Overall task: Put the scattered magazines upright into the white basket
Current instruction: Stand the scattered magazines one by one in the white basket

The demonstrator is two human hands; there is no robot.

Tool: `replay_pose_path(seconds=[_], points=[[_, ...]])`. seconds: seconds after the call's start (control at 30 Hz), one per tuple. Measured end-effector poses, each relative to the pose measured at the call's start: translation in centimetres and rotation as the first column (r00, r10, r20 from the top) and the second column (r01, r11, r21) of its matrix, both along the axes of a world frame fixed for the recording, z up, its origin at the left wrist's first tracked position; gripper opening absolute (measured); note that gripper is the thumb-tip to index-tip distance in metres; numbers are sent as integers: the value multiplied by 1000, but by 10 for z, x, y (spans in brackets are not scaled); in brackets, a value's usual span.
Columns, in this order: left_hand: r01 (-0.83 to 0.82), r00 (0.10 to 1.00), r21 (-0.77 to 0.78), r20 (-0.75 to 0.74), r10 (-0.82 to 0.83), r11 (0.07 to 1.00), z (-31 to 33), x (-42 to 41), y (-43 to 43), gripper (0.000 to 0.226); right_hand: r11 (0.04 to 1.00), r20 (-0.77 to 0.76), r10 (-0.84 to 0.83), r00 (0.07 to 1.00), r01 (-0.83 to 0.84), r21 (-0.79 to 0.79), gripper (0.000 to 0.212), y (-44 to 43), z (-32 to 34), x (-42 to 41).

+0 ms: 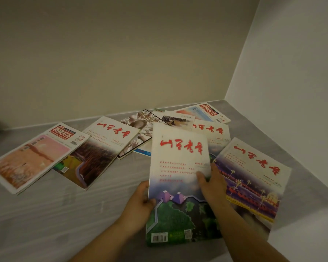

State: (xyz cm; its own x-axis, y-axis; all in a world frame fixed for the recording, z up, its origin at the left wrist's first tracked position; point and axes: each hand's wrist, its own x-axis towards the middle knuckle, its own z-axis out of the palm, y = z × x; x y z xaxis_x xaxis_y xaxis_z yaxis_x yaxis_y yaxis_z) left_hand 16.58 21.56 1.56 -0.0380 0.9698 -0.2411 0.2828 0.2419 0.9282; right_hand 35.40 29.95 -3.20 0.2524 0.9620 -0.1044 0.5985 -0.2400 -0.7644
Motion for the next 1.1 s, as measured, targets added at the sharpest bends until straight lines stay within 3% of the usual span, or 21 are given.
replay_pose_path(seconds=[0.1,0.23,0.3,0.53,0.73,0.93,1.1], points=[[24,999,54,-26,-22,998,9,-20,3,47,998,-338,-62,939,50,-45,44,10,23,-10],[-71,997,144,-28,76,987,17,-58,1,43,1000,-573,25,819,-30,0,32,16,52,-32],[-131,989,181,-44,141,975,21,-78,-2,39,999,-619,49,784,-53,12,27,15,65,-50],[-301,923,296,-151,355,907,43,-193,-12,26,983,-619,186,763,-140,123,18,0,110,-164],[-439,819,383,-202,537,813,72,-339,-29,32,936,-602,350,718,-287,202,29,-12,141,-310],[-526,719,470,-198,666,708,98,-475,-45,30,880,-465,470,751,-357,312,17,-21,168,-449],[-601,686,511,-65,725,614,122,-561,-39,30,822,-357,541,762,-389,416,20,-12,191,-535]])
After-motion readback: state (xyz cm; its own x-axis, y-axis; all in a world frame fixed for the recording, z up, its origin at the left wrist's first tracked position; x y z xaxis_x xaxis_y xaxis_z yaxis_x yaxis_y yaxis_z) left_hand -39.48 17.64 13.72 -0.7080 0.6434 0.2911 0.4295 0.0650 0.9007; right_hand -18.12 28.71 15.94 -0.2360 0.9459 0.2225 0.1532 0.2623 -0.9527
